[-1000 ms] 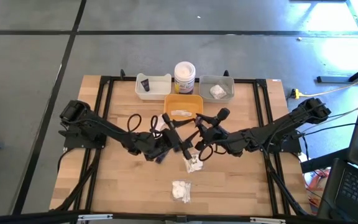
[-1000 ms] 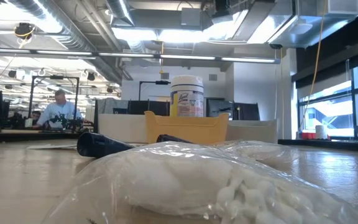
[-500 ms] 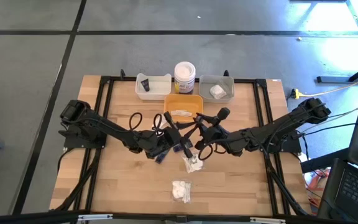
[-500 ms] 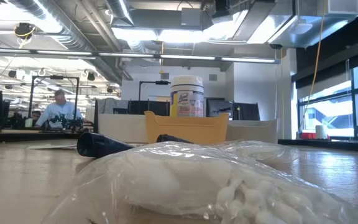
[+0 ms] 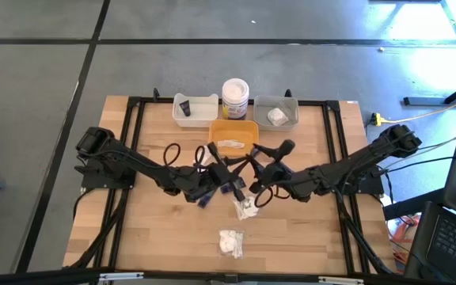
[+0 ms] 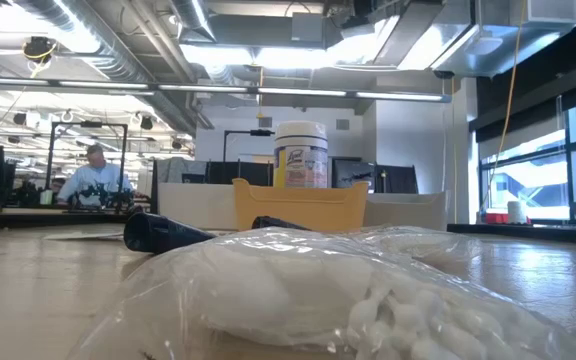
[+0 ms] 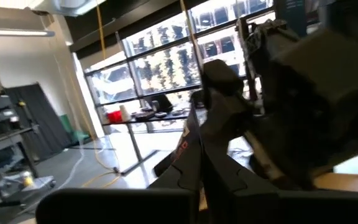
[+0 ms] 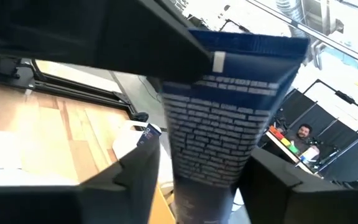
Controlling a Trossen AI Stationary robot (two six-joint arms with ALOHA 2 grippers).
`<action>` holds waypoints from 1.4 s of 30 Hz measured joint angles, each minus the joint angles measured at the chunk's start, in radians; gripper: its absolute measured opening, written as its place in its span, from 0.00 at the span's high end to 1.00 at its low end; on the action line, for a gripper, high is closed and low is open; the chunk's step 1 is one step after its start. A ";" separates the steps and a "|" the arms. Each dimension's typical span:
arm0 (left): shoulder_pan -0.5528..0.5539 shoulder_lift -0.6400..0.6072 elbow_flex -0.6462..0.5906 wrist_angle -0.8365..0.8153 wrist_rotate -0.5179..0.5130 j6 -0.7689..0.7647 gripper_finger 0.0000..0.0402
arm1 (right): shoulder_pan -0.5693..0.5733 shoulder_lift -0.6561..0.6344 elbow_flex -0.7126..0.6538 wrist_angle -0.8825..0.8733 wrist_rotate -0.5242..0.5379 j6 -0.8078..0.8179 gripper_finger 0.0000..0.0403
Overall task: Pick & Place Travel size toiletries
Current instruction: Put the blue shave cream into the white bin
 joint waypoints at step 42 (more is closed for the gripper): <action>0.444 -0.364 -0.004 -0.975 0.243 -0.403 0.99 | -0.184 -0.171 -0.006 -0.810 -0.347 0.836 0.63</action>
